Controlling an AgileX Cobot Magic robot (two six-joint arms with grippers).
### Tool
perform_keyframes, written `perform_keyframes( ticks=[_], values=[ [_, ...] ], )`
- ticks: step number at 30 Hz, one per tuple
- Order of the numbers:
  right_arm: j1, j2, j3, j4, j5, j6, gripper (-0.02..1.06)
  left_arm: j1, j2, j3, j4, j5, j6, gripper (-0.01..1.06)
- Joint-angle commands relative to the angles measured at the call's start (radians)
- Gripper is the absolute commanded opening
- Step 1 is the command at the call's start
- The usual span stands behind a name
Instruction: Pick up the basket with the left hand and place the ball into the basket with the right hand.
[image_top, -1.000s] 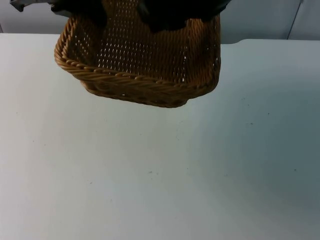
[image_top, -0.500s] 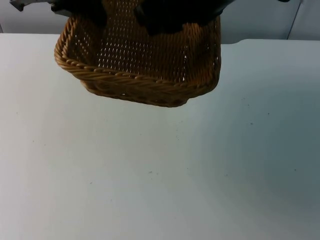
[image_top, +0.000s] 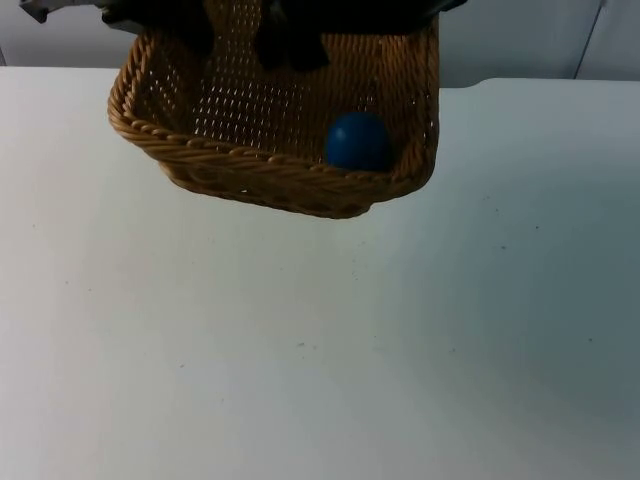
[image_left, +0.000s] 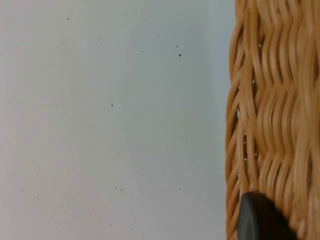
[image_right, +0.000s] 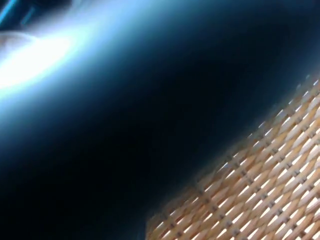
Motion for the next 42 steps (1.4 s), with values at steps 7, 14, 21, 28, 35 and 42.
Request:
perform_keyframes(
  ticks=[7, 14, 21, 28, 35, 42],
  values=[
    [0.004, -0.012, -0.006, -0.008, 0.004, -0.002, 1.05, -0.003, -0.008, -0.005, -0.028, -0.015, -0.004, 0.00],
    [0.004, -0.112, -0.006, -0.006, 0.166, -0.002, 1.05, -0.003, -0.008, -0.005, -0.028, -0.015, -0.004, 0.00],
    [0.004, -0.242, -0.006, -0.033, 0.176, 0.009, 1.05, -0.003, -0.008, -0.005, -0.030, -0.015, -0.004, 0.00],
    [-0.001, -0.312, -0.004, -0.107, 0.271, 0.026, 1.05, -0.003, -0.008, -0.005, -0.030, -0.011, -0.004, 0.00],
    [-0.154, -0.388, 0.092, -0.127, 0.147, 0.128, 1.05, -0.003, -0.008, -0.005, -0.030, -0.011, -0.004, 0.00],
    [-0.370, -0.496, 0.236, -0.159, 0.024, 0.128, 1.05, -0.003, -0.008, -0.005, -0.028, -0.015, -0.004, 0.00]
  ],
)
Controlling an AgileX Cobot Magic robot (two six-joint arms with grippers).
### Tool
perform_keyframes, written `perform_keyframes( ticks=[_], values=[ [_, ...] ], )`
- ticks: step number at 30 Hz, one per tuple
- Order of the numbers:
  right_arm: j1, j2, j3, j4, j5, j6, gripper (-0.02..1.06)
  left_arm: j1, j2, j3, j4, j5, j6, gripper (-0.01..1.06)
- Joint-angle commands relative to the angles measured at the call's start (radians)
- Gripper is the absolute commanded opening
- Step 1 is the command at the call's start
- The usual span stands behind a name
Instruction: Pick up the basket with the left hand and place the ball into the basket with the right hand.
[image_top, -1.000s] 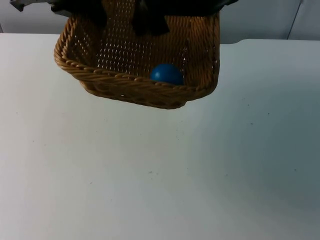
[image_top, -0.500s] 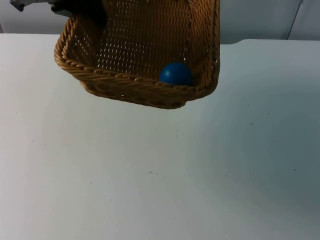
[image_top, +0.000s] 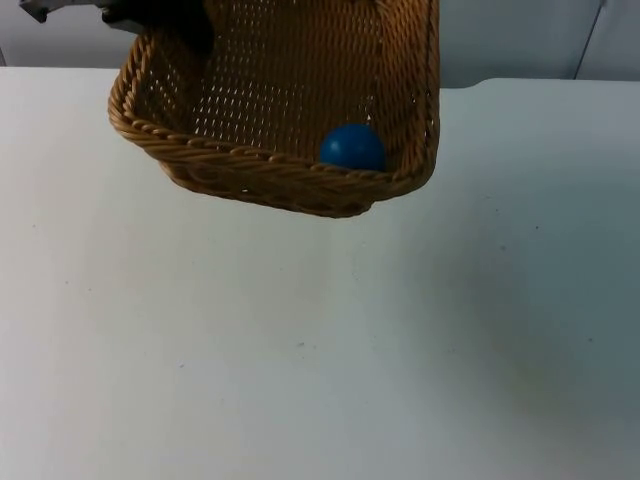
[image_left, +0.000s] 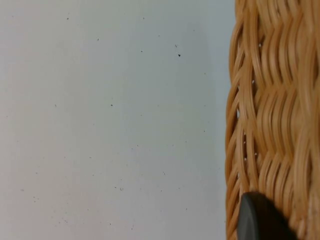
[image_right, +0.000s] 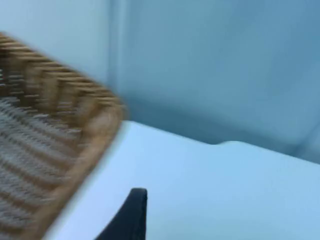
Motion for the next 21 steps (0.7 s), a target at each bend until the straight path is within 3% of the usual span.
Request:
perform_keyframes(
  ticks=[1, 5, 6, 9, 14, 16, 17, 18, 21],
  values=[
    [-0.091, -0.041, 0.063, -0.044, -0.068, 0.004, 1.05, -0.003, -0.008, -0.005, -0.028, -0.015, -0.004, 0.00],
    [-0.273, -0.074, 0.136, -0.062, -0.125, 0.010, 1.05, -0.003, -0.008, -0.005, -0.028, -0.019, -0.004, 0.00],
    [-0.273, -0.074, 0.136, -0.062, -0.125, 0.010, 1.05, -0.003, -0.008, -0.005, -0.028, -0.019, -0.004, 0.00],
    [-0.410, -0.080, 0.156, 0.006, -0.165, 0.022, 1.05, -0.003, -0.006, -0.005, -0.028, -0.026, -0.004, 0.00],
    [-0.454, -0.080, 0.156, 0.033, -0.164, 0.025, 1.05, -0.003, -0.005, -0.005, -0.027, -0.026, -0.004, 0.00],
    [-0.454, -0.083, 0.156, 0.029, -0.292, 0.043, 1.05, -0.003, -0.006, -0.005, -0.027, -0.026, 0.000, 0.00],
    [-0.454, -0.092, 0.156, 0.092, -0.319, 0.120, 1.05, -0.003, -0.006, -0.005, -0.027, -0.026, 0.000, 0.00],
    [-0.443, -0.100, 0.156, 0.121, -0.304, 0.138, 1.05, -0.003, -0.006, -0.005, -0.027, -0.026, 0.000, 0.00],
    [-0.406, -0.107, 0.156, 0.099, -0.244, 0.065, 1.05, -0.003, -0.006, -0.005, -0.027, -0.023, 0.000, 0.00]
  ],
)
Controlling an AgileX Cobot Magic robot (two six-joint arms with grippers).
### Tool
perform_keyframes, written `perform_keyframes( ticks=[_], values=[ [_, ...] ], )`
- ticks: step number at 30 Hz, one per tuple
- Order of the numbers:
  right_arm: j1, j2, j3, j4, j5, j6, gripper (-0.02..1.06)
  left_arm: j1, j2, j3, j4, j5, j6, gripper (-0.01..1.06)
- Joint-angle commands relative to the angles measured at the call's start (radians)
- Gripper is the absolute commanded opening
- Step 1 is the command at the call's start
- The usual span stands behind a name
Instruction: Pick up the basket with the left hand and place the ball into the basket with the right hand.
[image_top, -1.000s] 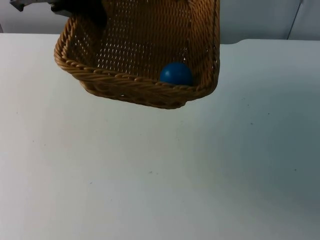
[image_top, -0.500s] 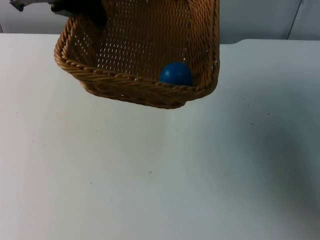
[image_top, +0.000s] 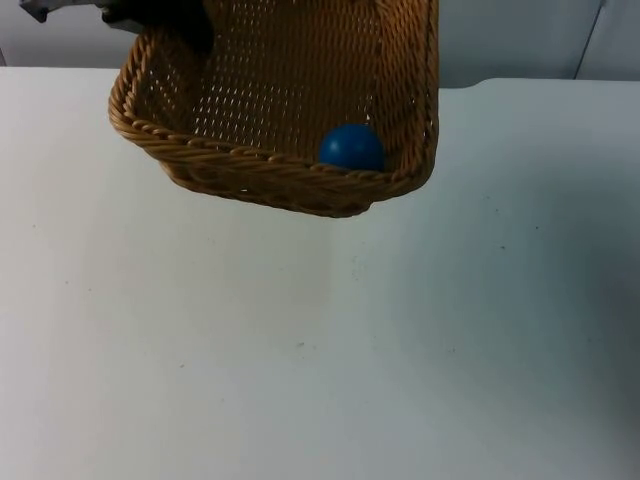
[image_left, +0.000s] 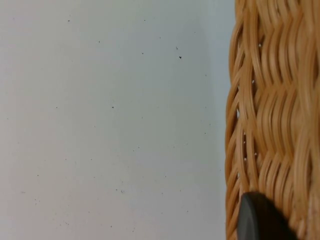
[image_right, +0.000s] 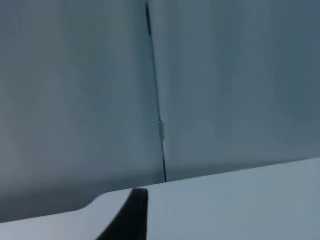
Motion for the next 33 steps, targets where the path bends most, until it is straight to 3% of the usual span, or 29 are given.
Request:
perform_keyframes(
  ticks=[1, 3, 5, 8, 10, 12, 16, 18, 20, 25, 28, 33],
  values=[
    [0.035, -0.009, 0.001, 0.015, 0.053, -0.032, 1.05, -0.003, -0.006, -0.005, -0.027, -0.018, 0.000, 0.00],
    [0.064, -0.007, 0.012, 0.011, 0.079, -0.093, 1.05, -0.003, -0.004, -0.005, -0.027, -0.018, 0.000, 0.00],
    [0.073, -0.007, 0.034, 0.008, 0.025, -0.107, 1.05, -0.003, -0.004, -0.005, -0.027, -0.018, 0.000, 0.00],
    [0.096, -0.028, 0.124, 0.008, -0.149, -0.212, 1.05, -0.003, -0.004, -0.005, -0.027, -0.008, 0.000, 0.00],
    [0.096, -0.043, 0.133, 0.014, -0.130, -0.199, 1.05, -0.003, -0.004, -0.005, -0.027, -0.001, 0.000, 0.00],
    [0.096, -0.107, 0.158, 0.017, -0.029, -0.173, 1.05, -0.003, -0.004, -0.005, -0.027, 0.004, 0.000, 0.00],
    [0.096, -0.287, 0.227, 0.019, 0.046, -0.171, 1.05, -0.003, -0.004, -0.005, -0.027, 0.004, 0.000, 0.00],
    [0.096, -0.429, 0.285, -0.016, 0.185, -0.153, 1.05, -0.003, -0.004, -0.005, -0.027, 0.004, 0.000, 0.00],
    [0.100, -0.459, 0.300, -0.018, 0.225, -0.153, 1.05, -0.003, -0.004, -0.005, -0.027, 0.000, 0.000, 0.00],
    [0.115, -0.443, 0.301, -0.118, 0.446, 0.066, 1.05, -0.003, -0.004, -0.005, -0.027, 0.000, 0.000, 0.00],
    [0.154, -0.421, 0.301, -0.122, 0.463, 0.065, 1.05, -0.003, -0.004, -0.005, -0.027, -0.002, 0.000, 0.00],
    [0.214, -0.402, 0.303, -0.126, 0.394, 0.060, 1.05, -0.003, -0.004, -0.005, -0.027, -0.002, 0.000, 0.00]
  ],
)
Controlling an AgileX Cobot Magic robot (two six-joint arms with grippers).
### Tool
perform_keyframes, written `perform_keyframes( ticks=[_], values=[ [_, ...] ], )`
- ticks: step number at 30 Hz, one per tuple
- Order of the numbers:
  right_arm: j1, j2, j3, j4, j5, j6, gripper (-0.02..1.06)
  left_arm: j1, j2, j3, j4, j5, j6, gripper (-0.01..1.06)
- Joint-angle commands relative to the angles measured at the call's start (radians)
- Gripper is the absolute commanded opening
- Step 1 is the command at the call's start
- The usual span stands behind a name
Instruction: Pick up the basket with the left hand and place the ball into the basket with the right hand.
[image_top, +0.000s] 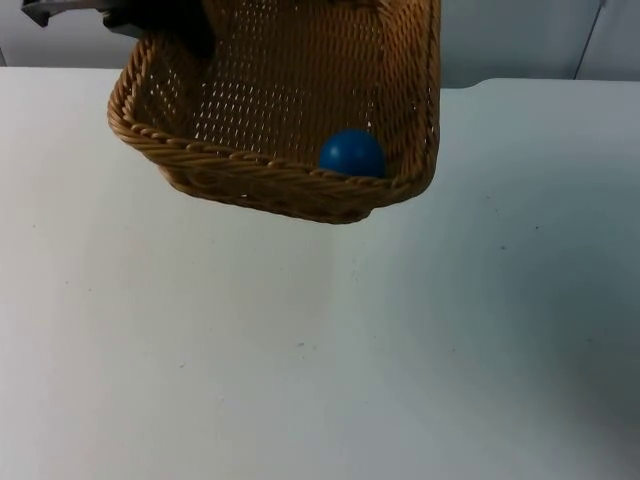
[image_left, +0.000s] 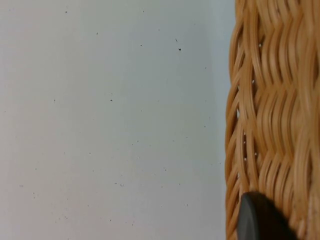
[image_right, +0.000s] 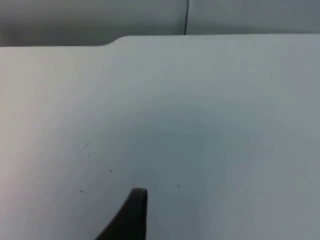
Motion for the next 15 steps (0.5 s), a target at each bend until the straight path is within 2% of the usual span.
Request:
perform_keyframes(
  ticks=[1, 7, 15],
  values=[
    [0.006, 0.017, 0.002, -0.014, -0.017, 0.005, 1.05, -0.003, -0.009, -0.005, -0.027, -0.012, -0.002, 0.00],
    [0.006, 0.030, 0.002, -0.013, -0.067, 0.006, 1.05, -0.003, -0.009, -0.005, -0.046, -0.025, -0.012, 0.00],
    [0.006, 0.030, 0.002, -0.013, -0.069, 0.006, 1.05, -0.003, 0.078, -0.005, -0.072, -0.058, -0.012, 0.00]
  ],
)
